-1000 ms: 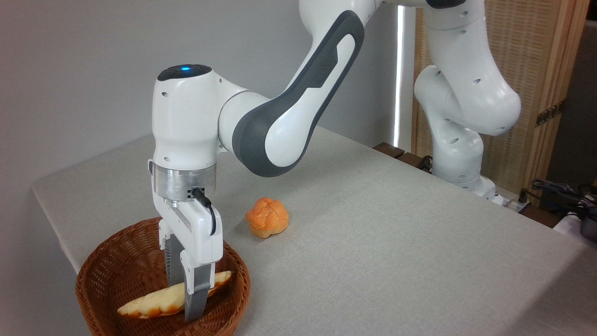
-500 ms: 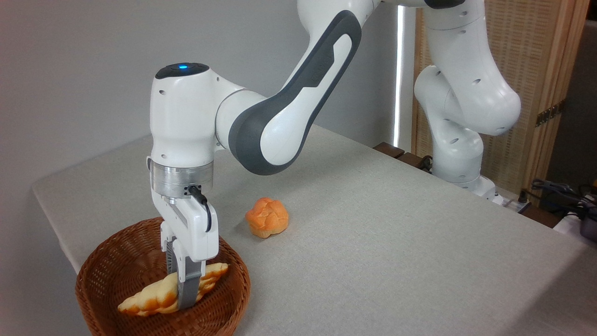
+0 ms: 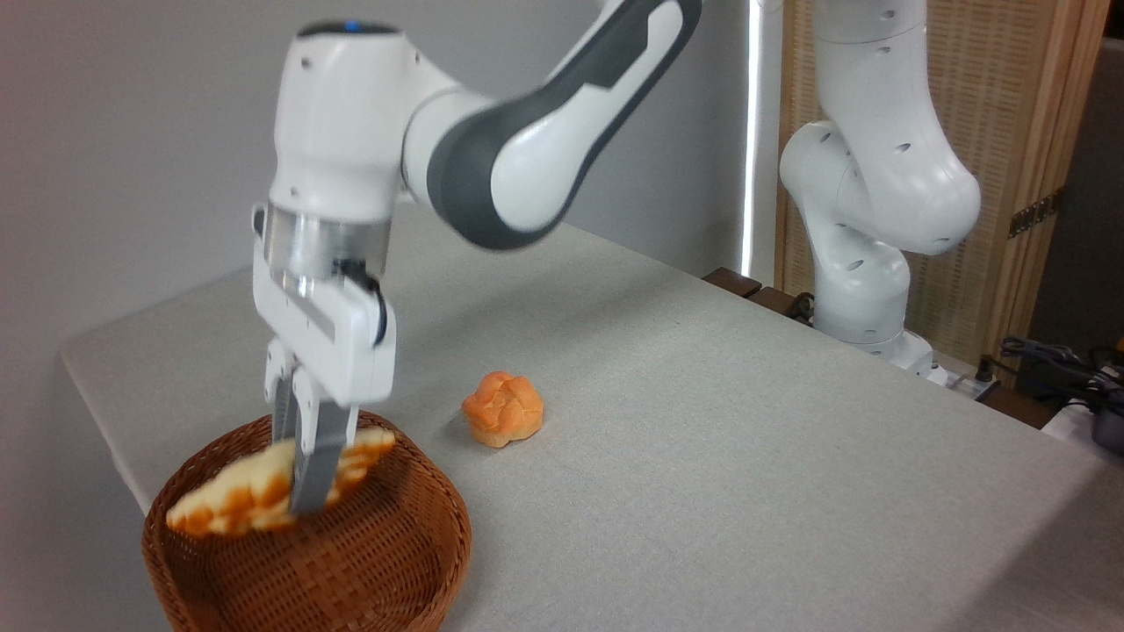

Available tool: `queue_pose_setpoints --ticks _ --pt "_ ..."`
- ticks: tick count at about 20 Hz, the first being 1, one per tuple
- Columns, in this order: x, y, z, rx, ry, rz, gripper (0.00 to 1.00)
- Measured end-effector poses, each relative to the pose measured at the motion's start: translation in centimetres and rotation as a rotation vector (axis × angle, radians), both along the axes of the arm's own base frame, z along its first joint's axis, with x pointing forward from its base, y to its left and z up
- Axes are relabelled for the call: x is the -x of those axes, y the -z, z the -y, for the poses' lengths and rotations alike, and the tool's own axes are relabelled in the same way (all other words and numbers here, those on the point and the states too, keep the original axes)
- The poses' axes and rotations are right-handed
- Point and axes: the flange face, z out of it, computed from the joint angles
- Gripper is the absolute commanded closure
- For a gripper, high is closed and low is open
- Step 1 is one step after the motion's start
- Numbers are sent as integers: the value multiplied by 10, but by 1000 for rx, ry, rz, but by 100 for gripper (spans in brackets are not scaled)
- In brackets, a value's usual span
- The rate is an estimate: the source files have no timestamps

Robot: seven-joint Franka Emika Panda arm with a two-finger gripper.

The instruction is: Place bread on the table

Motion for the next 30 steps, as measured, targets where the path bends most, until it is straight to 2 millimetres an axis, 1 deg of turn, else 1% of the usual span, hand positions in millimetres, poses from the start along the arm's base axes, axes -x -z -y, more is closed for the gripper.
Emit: queue_pose_setpoints --ticks 2,4,5,6,7,9,10,11,12,13,15,17,20,24,27,28,30 --pt "13 -21 4 19 -33 -30 62" --pt "31 -36 6 24 -50 -102 58" --pt "40 -40 6 27 -59 -145 56" --pt "49 -43 6 36 -68 -194 56" --pt "57 -45 4 48 -75 -242 56" --pt "74 -46 -1 76 -91 -328 52" --pt "82 -45 -4 80 -96 -368 44" --pt "91 -41 -8 80 -102 -409 41" --pt "99 -35 -11 79 -106 -447 20" --pt "106 -27 -13 77 -109 -479 0" --pt "117 -8 -15 73 -112 -526 0" --pt "123 8 -15 69 -115 -560 0" --pt "125 15 -16 67 -116 -573 0" --pt "123 14 -15 69 -116 -558 0" --pt "116 7 -15 78 -116 -495 0" --pt "114 1 -14 81 -114 -473 0" --pt "109 -18 -12 88 -109 -423 0"
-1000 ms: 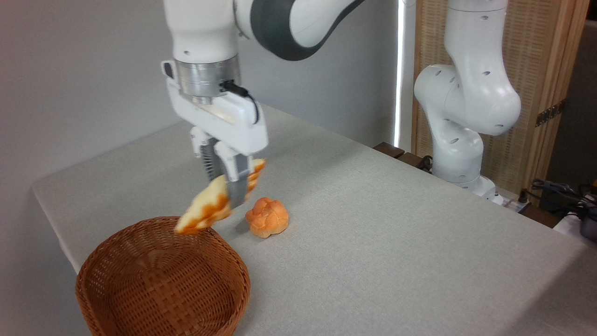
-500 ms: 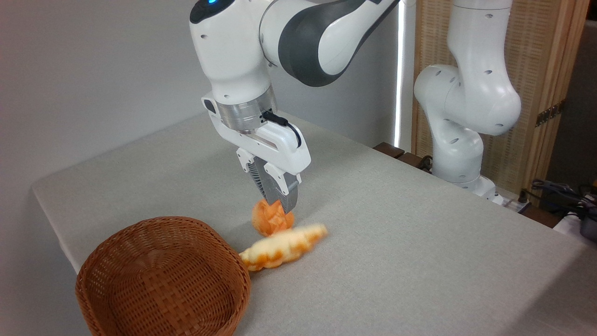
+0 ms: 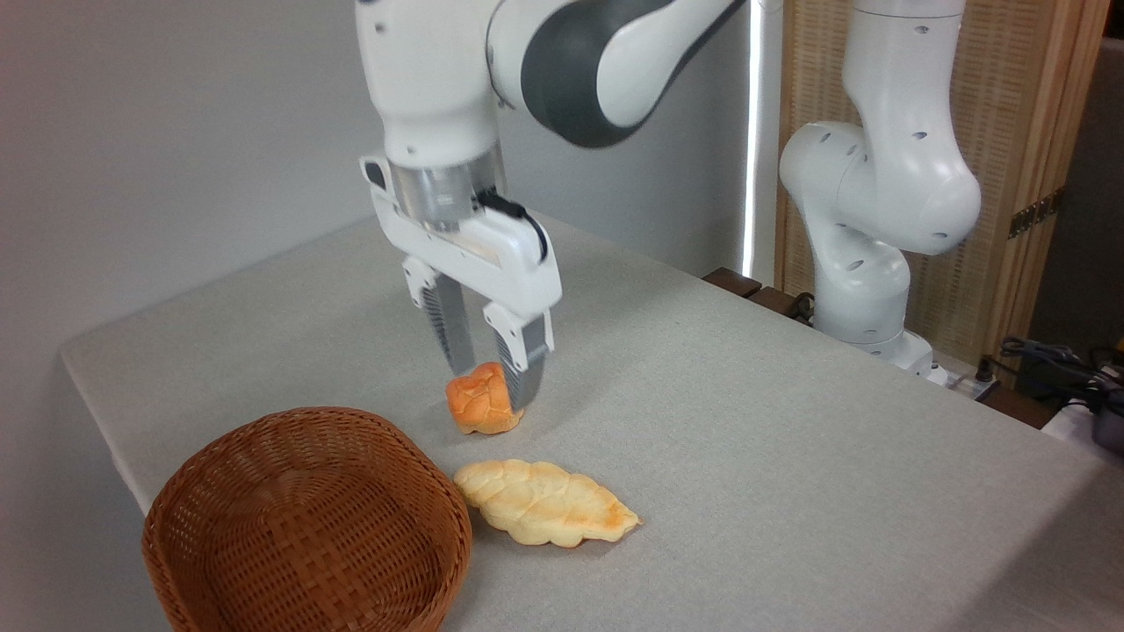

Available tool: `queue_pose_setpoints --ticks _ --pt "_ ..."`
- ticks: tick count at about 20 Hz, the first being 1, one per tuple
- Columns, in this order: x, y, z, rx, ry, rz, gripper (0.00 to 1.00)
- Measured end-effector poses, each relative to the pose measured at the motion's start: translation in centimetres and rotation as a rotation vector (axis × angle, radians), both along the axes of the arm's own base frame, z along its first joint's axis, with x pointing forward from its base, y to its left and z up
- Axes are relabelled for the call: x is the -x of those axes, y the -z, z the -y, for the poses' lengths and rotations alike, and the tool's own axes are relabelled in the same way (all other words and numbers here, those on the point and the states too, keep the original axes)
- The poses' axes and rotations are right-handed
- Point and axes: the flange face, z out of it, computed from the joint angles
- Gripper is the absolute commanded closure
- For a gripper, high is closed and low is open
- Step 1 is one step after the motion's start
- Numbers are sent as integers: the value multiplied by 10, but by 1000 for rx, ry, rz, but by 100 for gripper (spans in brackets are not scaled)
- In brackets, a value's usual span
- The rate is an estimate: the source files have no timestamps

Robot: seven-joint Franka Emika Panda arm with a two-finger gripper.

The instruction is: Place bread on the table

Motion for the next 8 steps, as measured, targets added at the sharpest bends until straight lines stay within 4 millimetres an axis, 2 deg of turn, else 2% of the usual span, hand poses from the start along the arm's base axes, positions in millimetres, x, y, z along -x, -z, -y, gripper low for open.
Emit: queue_pose_setpoints --ticks 3,5,8 --pt "-7 -37 0 8 -1 73 0" --pt "-6 -40 0 8 0 68 0" --pt "-6 -35 -1 6 0 48 0"
